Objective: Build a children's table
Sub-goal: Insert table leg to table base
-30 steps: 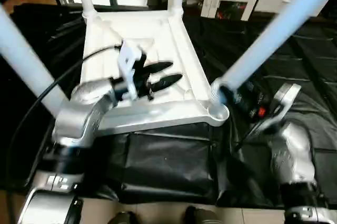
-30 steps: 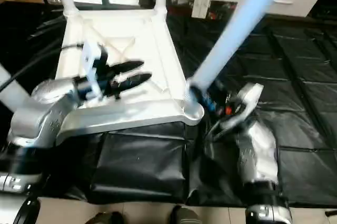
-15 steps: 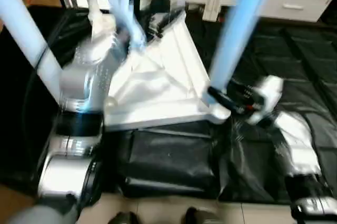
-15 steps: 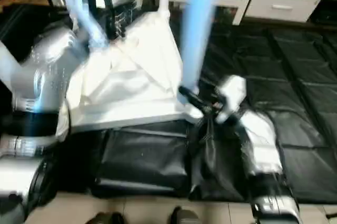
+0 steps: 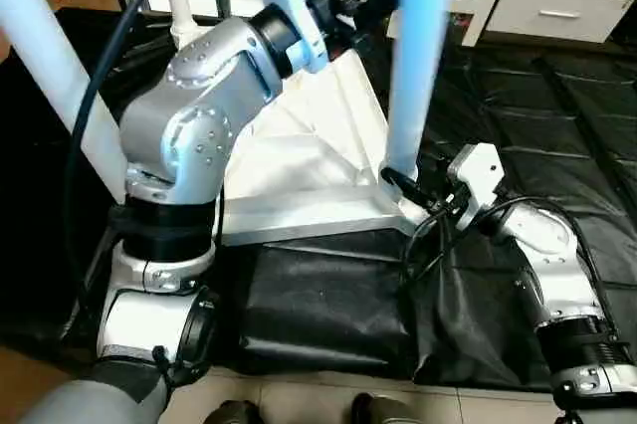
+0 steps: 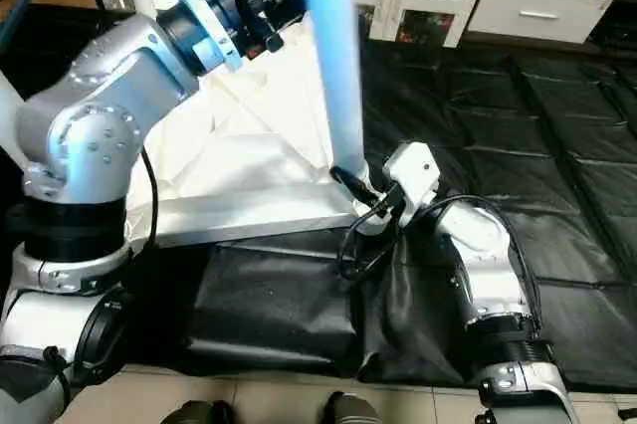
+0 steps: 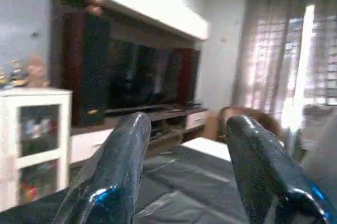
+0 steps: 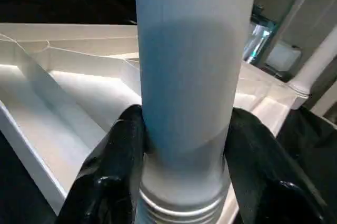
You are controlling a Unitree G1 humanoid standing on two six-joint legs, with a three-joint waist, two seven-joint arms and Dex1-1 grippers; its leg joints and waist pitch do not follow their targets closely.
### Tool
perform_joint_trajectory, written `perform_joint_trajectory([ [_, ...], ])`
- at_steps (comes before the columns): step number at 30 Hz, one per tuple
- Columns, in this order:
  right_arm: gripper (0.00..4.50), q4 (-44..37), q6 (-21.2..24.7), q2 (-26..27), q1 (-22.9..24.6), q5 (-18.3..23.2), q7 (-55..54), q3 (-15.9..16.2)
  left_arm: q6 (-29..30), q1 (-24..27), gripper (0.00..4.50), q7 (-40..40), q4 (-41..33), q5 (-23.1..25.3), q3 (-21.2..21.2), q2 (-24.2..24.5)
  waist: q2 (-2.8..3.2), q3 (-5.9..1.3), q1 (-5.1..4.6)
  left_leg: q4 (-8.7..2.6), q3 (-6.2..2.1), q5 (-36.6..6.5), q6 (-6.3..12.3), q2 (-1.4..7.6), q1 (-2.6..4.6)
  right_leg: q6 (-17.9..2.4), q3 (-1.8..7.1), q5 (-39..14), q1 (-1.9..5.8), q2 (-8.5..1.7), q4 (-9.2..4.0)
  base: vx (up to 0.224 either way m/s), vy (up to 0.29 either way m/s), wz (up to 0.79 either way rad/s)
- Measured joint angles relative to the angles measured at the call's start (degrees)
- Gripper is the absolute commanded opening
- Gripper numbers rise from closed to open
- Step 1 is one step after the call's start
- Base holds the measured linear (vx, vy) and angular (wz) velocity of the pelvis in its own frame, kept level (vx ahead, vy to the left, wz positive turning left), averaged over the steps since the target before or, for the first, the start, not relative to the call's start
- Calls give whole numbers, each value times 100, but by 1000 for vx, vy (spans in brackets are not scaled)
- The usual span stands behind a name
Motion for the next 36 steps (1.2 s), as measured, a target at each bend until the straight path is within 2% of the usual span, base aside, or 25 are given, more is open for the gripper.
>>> perform_joint_trajectory([
  [8,186,11,32,10,-64,-30,-69,8,213,-22,262,-10,-264,-186,-35,45,0,0,-20,51,-2,-11,-19,0,0,2,13,-1,1,-1,43,0,0,0],
  [10,186,11,219,64,-92,163,-85,-46,79,-23,262,175,-154,33,-1,156,0,0,-24,56,-6,-10,-19,0,2,3,13,-1,2,0,49,0,0,0],
  [14,186,11,843,131,-143,813,-57,-426,-434,182,262,211,361,754,-125,679,8,-5,-33,58,-11,-10,-20,0,3,12,13,-5,1,1,49,0,0,0],
  [15,186,11,1184,113,-196,1117,110,-551,-757,458,262,13,468,1056,-378,1004,15,-10,-46,59,-13,-10,-20,0,6,11,13,-5,4,1,47,0,0,0],
  [18,186,20,1789,-85,-234,1602,510,-805,-1122,1195,262,-435,823,1546,-968,1411,22,-14,-20,63,-16,-5,-14,-1,-4,5,12,-1,2,1,46,0,0,0],
  [24,186,294,2438,-500,-237,1953,1603,-759,-1624,2224,304,-1643,901,1766,-1995,1901,15,-15,30,64,-16,-13,1,-5,-12,0,11,2,1,-4,54,0,0,0],
  [27,186,498,2392,-583,-248,1942,1746,-762,-2031,2356,339,-1769,1338,2100,-2341,1877,9,-12,28,64,-16,-11,-2,-4,-15,0,10,2,-3,-4,57,0,0,0],
  [30,186,661,2297,-609,-262,1906,1718,-770,-2310,2344,361,-1796,1564,2297,-2355,1850,7,-12,-17,65,-15,-9,-6,-4,-9,5,13,-1,-1,-5,54,0,0,0],
  [36,186,814,2040,-650,-385,1886,1631,-873,-2781,2297,394,-1691,2071,2662,-2492,1796,0,-11,-39,66,-11,-6,-10,-4,-2,31,16,-17,-3,-5,49,0,0,0],
])
